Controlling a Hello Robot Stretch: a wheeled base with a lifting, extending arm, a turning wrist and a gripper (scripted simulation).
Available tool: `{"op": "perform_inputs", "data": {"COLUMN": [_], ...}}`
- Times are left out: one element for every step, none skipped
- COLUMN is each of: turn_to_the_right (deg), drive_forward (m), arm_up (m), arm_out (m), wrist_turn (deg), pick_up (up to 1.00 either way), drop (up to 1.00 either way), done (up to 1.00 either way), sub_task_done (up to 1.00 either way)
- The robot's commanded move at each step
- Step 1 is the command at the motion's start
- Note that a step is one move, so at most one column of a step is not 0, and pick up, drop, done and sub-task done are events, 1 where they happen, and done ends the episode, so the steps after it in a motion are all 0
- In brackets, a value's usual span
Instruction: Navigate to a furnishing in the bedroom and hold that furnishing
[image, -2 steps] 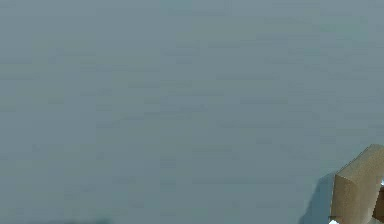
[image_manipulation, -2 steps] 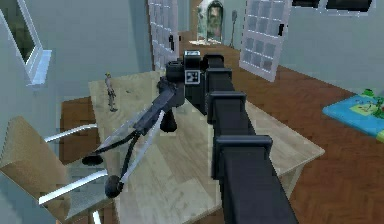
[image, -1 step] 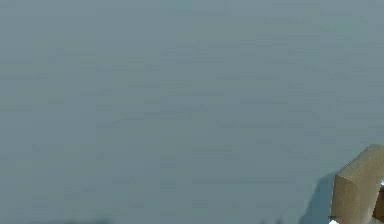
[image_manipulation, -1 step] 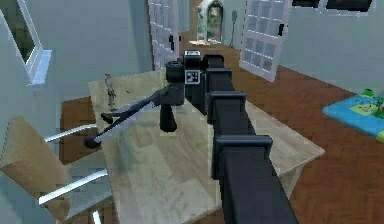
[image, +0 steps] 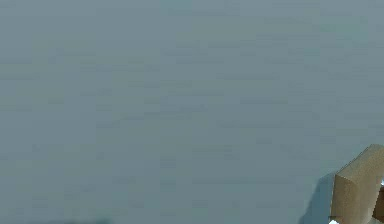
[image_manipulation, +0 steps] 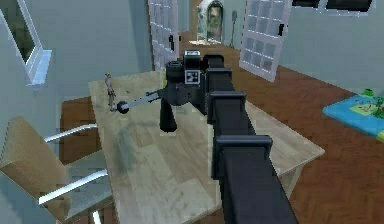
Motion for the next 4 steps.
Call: {"op": "perform_inputs", "data": {"turn_to_the_right": [0.0, 0.0, 0.0, 0.0], "drive_forward": [0.0, 0.0, 0.0, 0.0], "arm_up": [0.0, 0.0, 0.0, 0.0], "arm_out": [0.0, 0.0, 0.0, 0.0], "wrist_turn": [45.0, 6.0, 0.0, 0.0], "pick_up": [0.0, 0.0, 1.0, 0.0], "drop": [0.0, 0.0, 0.0, 0.0], "done": [0.0, 0.0, 0.0, 1.0], "sub_task_done": [0.0, 0.0, 0.0, 0.0]}}
